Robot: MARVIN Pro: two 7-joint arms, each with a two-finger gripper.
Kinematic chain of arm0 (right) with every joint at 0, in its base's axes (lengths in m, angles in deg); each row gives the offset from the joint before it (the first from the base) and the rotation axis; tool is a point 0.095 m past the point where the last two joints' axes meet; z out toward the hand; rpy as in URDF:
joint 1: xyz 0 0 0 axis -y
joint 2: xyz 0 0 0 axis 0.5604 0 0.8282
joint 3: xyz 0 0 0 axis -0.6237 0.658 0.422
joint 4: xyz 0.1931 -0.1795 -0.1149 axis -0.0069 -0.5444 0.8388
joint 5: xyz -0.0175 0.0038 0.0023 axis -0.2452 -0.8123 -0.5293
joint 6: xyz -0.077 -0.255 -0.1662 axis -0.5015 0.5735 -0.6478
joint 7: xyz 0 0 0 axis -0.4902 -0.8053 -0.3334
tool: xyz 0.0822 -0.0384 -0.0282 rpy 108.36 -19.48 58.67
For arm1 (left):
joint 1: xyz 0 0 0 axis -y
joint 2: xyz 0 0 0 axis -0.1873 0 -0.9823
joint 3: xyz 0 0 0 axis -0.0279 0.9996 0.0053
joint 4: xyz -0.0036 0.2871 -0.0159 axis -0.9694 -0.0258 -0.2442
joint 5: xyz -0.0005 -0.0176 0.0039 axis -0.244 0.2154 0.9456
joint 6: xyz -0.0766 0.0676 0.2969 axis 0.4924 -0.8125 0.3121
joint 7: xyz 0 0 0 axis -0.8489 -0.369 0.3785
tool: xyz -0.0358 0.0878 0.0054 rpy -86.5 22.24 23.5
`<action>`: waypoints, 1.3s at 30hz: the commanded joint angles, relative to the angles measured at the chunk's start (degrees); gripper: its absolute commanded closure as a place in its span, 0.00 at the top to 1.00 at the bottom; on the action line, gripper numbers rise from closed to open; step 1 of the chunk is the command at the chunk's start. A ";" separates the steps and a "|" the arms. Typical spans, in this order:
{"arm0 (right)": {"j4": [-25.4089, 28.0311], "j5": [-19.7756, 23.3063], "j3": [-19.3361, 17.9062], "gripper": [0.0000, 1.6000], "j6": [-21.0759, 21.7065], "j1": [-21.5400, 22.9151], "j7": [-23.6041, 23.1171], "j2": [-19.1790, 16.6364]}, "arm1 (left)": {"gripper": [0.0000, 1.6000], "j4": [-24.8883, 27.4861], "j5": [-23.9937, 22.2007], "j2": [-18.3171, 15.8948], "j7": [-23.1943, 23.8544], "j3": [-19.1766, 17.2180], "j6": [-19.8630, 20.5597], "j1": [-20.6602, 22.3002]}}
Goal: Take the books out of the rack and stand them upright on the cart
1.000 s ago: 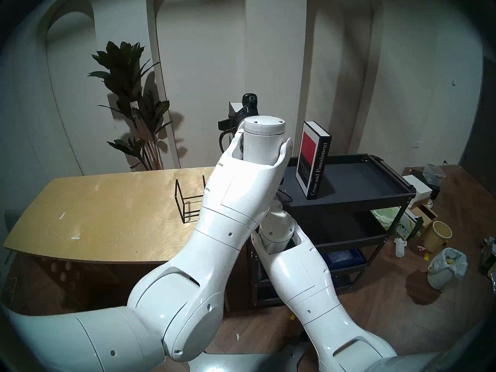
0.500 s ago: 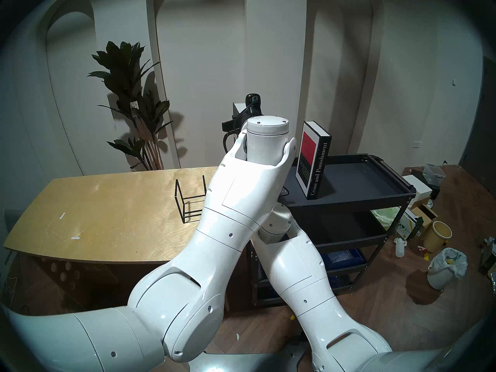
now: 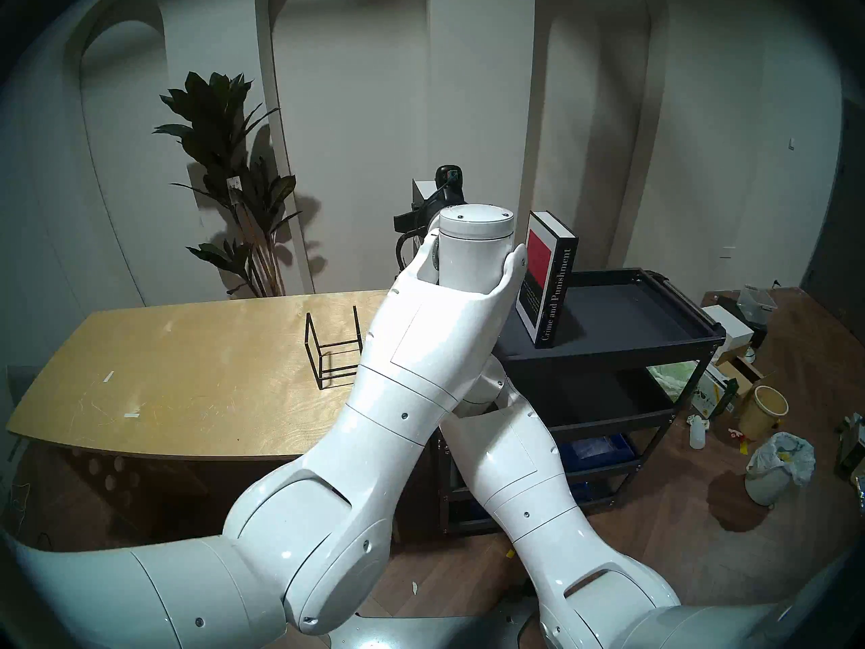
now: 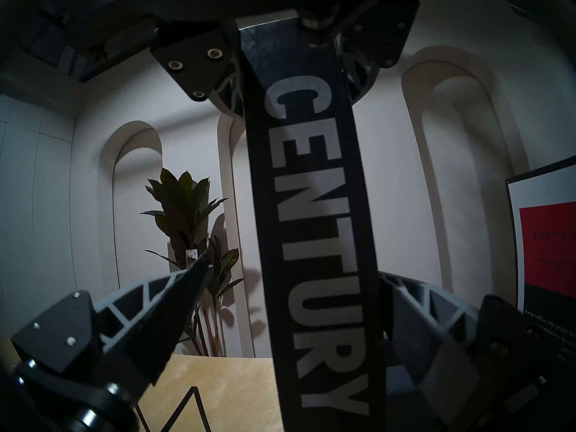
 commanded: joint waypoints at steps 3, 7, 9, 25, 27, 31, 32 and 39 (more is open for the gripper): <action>0.16 -0.11 0.34 1.00 -1.56 1.82 1.73 1.07 | 0.00 2.86 -0.24 -0.27 -0.37 1.99 0.20 -0.05; -0.46 0.03 0.29 1.00 -1.52 2.13 2.82 1.14 | 0.00 2.62 -0.45 -0.72 -0.71 2.29 0.08 0.03; -0.83 0.09 0.27 1.00 -1.41 2.32 3.26 1.13 | 0.00 2.33 -0.48 -0.88 -0.92 2.38 0.03 0.13; -3.71 -0.17 0.25 0.30 -1.25 3.60 6.72 1.69 | 0.00 -1.15 -1.05 -1.16 -1.09 1.87 -0.07 1.48; -3.93 -0.25 0.36 0.13 -1.32 3.76 6.77 1.70 | 0.07 -1.48 -1.19 -1.10 -0.95 1.86 -0.21 1.66; -4.18 -0.36 0.39 0.00 -1.38 4.11 6.87 1.66 | 0.41 -1.73 -1.37 -1.21 -0.30 1.96 -0.72 1.95; -4.32 -0.42 0.39 0.00 -1.39 4.30 6.93 1.62 | 1.00 -1.79 -1.27 -1.23 -0.33 2.07 -0.73 2.04; -4.52 -1.17 0.17 0.00 -0.90 6.61 7.56 1.18 | 1.00 3.99 -1.49 -2.60 3.38 5.21 0.20 0.54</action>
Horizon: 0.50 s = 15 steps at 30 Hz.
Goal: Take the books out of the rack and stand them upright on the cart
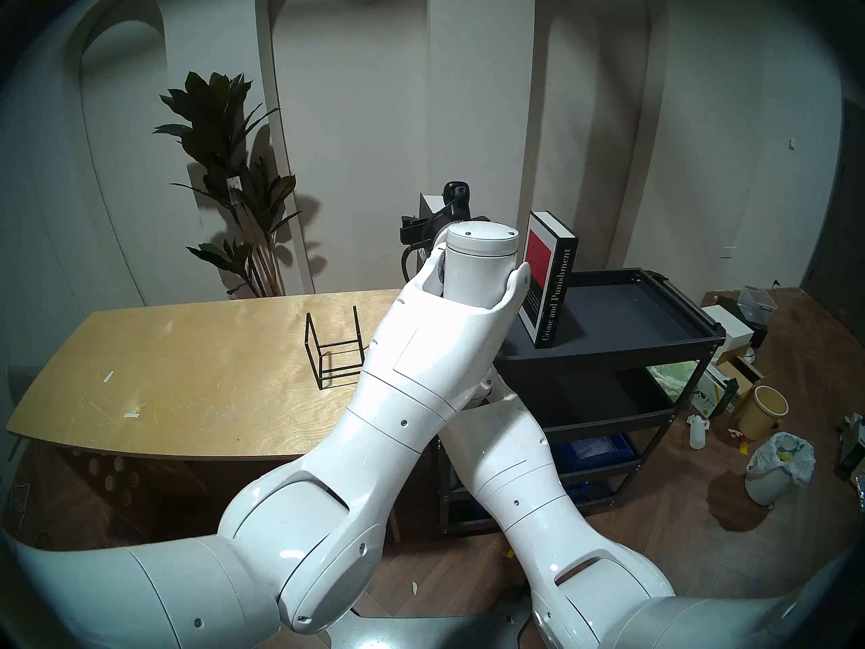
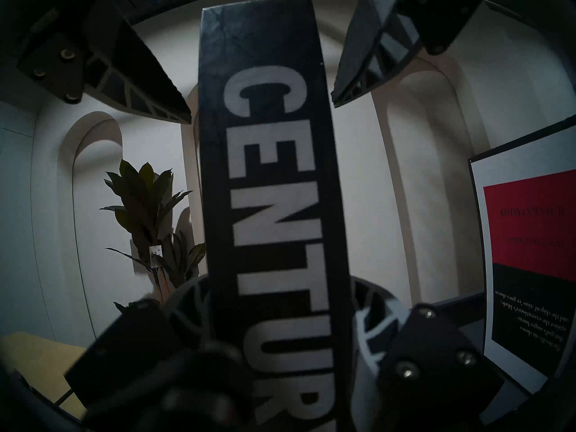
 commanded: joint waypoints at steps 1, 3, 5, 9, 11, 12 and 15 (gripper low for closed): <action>1.27 -0.71 -0.33 0.00 -0.16 4.00 0.09 -0.13 | 1.00 6.49 -0.12 -0.65 3.02 3.02 0.40 0.49; 1.45 -0.80 -0.61 0.00 0.90 4.47 0.84 0.48 | 1.00 8.14 0.32 -0.35 3.61 4.21 -0.40 0.54; 1.19 -0.94 -0.80 0.00 1.19 4.78 1.07 0.46 | 1.00 9.29 0.54 0.09 3.97 4.80 -1.28 1.69; 0.66 -1.23 -1.27 0.00 1.88 5.14 1.57 0.10 | 1.00 12.38 0.89 0.39 4.29 4.59 -2.72 4.25; 0.41 -1.26 -1.55 0.00 2.54 5.25 1.76 -0.06 | 1.00 14.24 1.05 0.03 4.38 4.21 -2.88 4.86; 0.30 -1.27 -1.67 0.00 2.64 5.24 1.80 -0.16 | 1.00 13.82 1.12 0.09 4.26 3.61 -3.40 5.70; -0.18 -1.43 -2.14 0.00 3.42 5.24 1.88 -0.78 | 1.00 16.41 1.22 -1.31 4.19 1.75 -3.53 6.07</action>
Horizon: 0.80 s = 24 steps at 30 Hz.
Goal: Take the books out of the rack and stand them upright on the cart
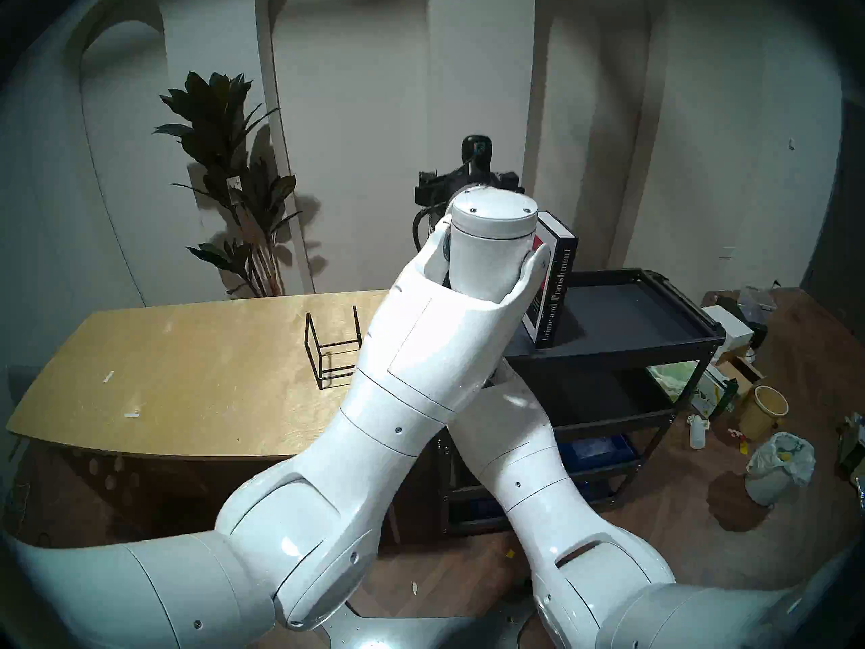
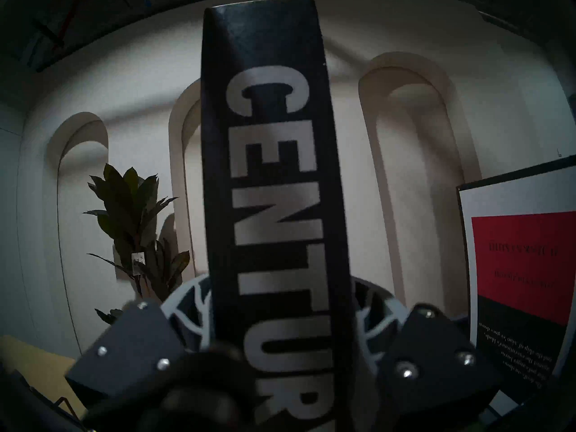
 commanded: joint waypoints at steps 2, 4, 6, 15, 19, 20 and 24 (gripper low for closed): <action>0.13 -0.35 -0.97 0.00 1.26 2.15 -0.02 -0.97 | 1.00 8.46 0.62 -1.97 0.22 -3.94 -1.28 3.89; -0.10 -0.46 -1.23 0.00 1.66 2.26 -0.11 -1.43 | 1.00 9.43 0.55 -2.88 0.36 -5.59 -1.14 3.94; -0.32 -0.56 -1.69 0.00 2.03 2.39 -0.25 -2.25 | 1.00 10.81 0.51 -4.13 0.50 -7.50 -0.96 3.78; -0.83 -0.34 -3.28 0.00 4.19 2.99 -1.25 -4.21 | 1.00 18.11 -0.31 -11.11 1.51 -17.91 0.24 0.21; -1.19 -0.57 -3.63 0.00 5.32 3.13 -2.03 -5.22 | 1.00 21.89 -1.01 -14.27 1.74 -22.71 1.35 -2.44; -1.31 -0.56 -3.75 0.00 5.51 3.14 -2.09 -5.33 | 1.00 22.21 -0.71 -14.52 1.19 -23.07 1.66 -3.10; -1.69 -0.25 -4.10 0.00 6.79 3.42 -3.15 -5.88 | 1.00 24.95 -2.43 -18.12 2.18 -28.47 3.60 -6.17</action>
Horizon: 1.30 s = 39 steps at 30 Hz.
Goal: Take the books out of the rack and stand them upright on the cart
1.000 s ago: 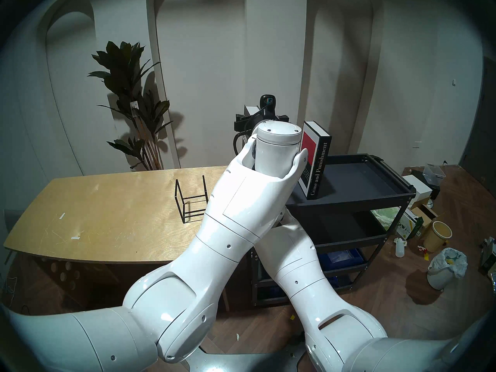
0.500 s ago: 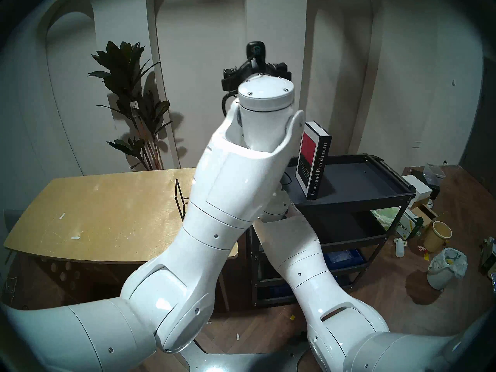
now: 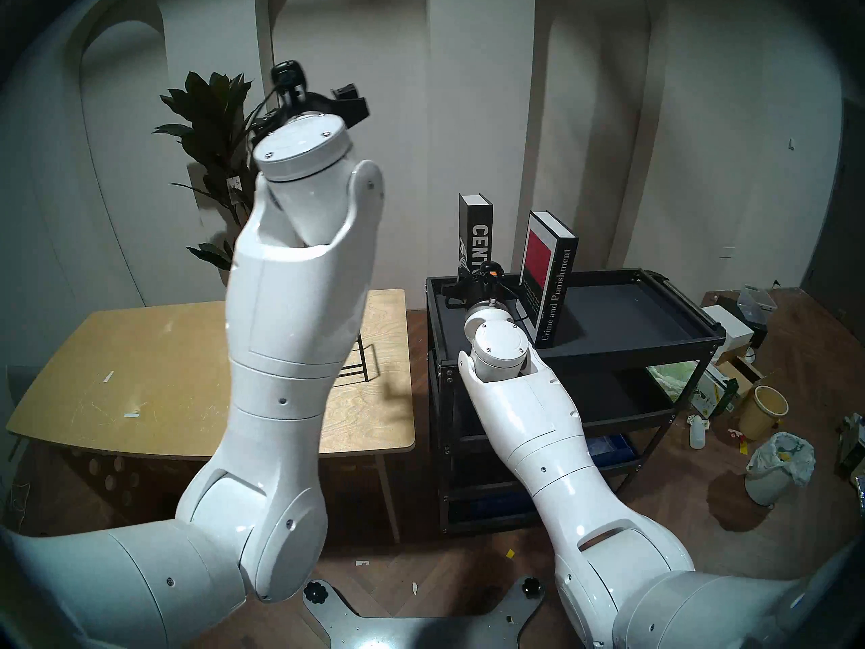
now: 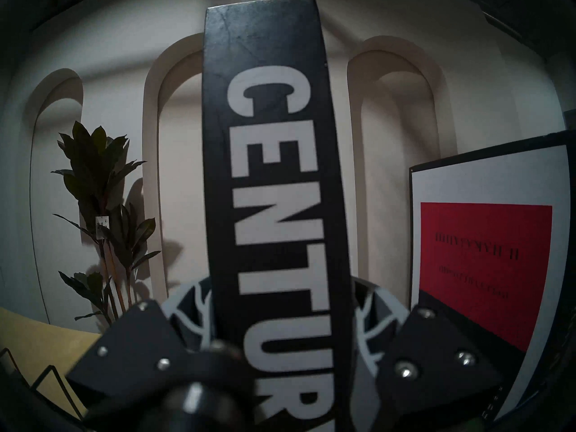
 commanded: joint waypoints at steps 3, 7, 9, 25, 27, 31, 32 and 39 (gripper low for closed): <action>0.43 0.50 -0.46 0.00 1.83 1.91 -2.26 -1.33 | 1.00 6.84 -2.97 -8.21 1.59 -10.79 3.73 -6.43; 0.94 0.68 -0.32 0.00 3.14 1.41 -3.85 -2.06 | 1.00 9.55 -6.06 -9.66 4.44 -14.77 6.54 -9.12; 1.35 0.72 -0.23 0.00 3.64 1.08 -4.73 -2.68 | 1.00 10.74 -7.69 -10.52 6.10 -16.27 7.99 -10.21; 7.22 3.88 -1.44 0.00 9.67 -2.78 -10.59 -6.86 | 1.00 15.87 -21.41 -18.29 21.71 -26.06 20.17 -17.48; 7.47 4.12 -1.70 0.00 9.00 -3.67 -10.80 -7.11 | 1.00 15.73 -21.89 -18.89 22.97 -26.64 20.24 -18.35; 5.90 3.92 -2.13 0.00 4.54 -5.03 -10.57 -6.77 | 1.00 15.58 -22.14 -19.23 24.23 -27.25 19.76 -20.00; 5.09 3.85 -2.46 0.00 3.16 -5.22 -10.34 -6.37 | 1.00 15.57 -22.26 -19.21 24.43 -27.43 19.82 -20.37; -0.11 3.56 -4.57 0.00 -1.73 -4.80 -10.15 -3.21 | 1.00 15.34 -22.13 -19.33 24.97 -27.28 18.85 -22.42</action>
